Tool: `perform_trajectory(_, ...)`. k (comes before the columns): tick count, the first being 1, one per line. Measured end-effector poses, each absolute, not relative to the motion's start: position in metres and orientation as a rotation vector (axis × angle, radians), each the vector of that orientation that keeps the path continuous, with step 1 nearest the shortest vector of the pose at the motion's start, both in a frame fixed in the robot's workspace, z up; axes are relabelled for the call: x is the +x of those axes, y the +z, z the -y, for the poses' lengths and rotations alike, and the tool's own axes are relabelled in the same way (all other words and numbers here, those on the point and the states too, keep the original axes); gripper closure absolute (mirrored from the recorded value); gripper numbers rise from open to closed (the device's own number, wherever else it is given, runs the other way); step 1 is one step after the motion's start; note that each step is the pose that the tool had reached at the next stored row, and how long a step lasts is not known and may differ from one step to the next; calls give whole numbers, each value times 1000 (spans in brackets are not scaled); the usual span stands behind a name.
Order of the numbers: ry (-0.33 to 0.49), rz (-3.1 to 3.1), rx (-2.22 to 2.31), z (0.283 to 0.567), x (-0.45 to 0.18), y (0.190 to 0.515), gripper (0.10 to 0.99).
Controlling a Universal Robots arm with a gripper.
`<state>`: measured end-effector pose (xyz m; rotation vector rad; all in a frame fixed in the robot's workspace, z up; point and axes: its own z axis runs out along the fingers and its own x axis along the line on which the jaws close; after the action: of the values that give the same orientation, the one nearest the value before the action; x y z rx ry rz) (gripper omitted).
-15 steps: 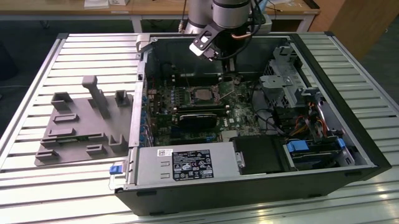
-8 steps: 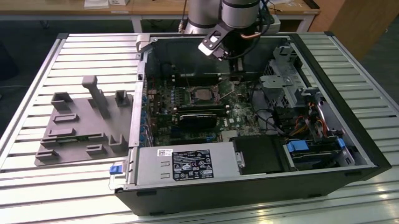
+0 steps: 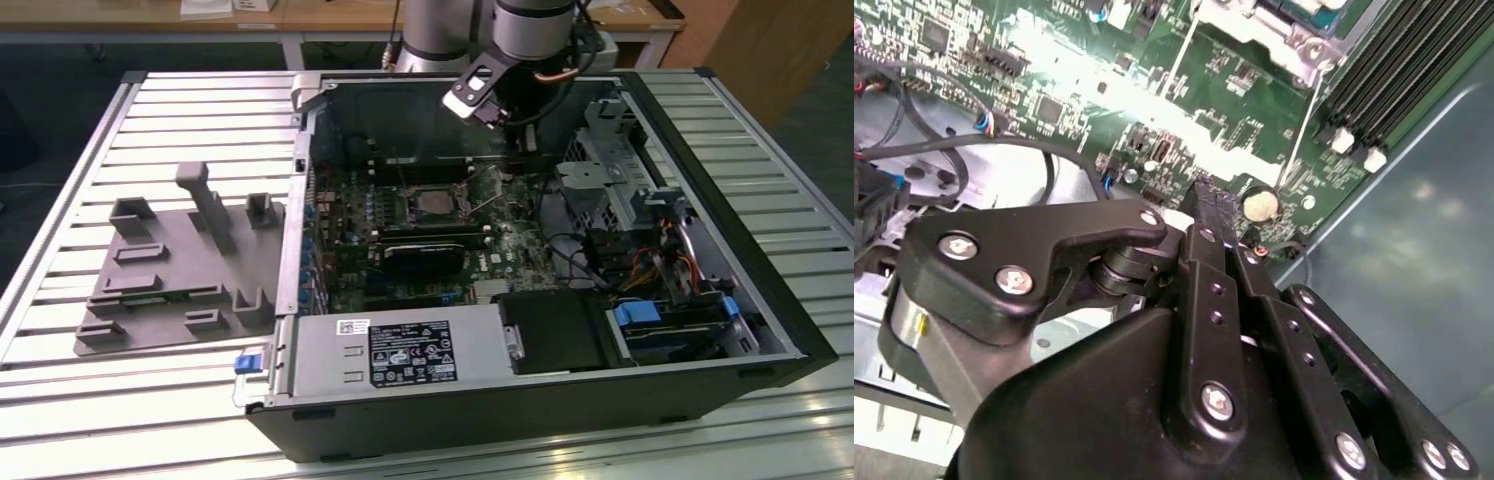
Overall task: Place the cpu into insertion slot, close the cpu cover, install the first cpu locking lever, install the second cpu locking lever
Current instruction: 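Close the cpu cover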
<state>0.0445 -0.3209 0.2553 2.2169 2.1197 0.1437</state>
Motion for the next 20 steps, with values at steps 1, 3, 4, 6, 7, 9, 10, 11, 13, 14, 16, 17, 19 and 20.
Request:
perform_trajectory(1, 141, -2119, 2216, 321, 45, 255, 984)
perform_trajectory(3, 136, -2119, 2215, 321, 47, 254, 984)
perform_trajectory(4, 133, -2119, 2215, 321, 48, 253, 984)
perform_trajectory(6, 127, -2120, 2216, 321, 50, 251, 984)
perform_trajectory(7, 124, -2120, 2216, 321, 50, 250, 984)
perform_trajectory(9, 117, -2122, 2218, 321, 51, 247, 984)
perform_trajectory(10, 114, -2123, 2219, 321, 51, 246, 984)
perform_trajectory(11, 111, -2124, 2220, 321, 51, 245, 984)
perform_trajectory(13, 105, -2125, 2221, 321, 52, 242, 984)
perform_trajectory(14, 101, -2126, 2222, 321, 52, 241, 984)
perform_trajectory(16, 96, -2129, 2225, 321, 52, 238, 984)
perform_trajectory(17, 93, -2130, 2226, 321, 52, 237, 984)
perform_trajectory(19, 92, -2130, 2226, 321, 52, 237, 984)
perform_trajectory(20, 92, -2130, 2226, 321, 52, 237, 984)
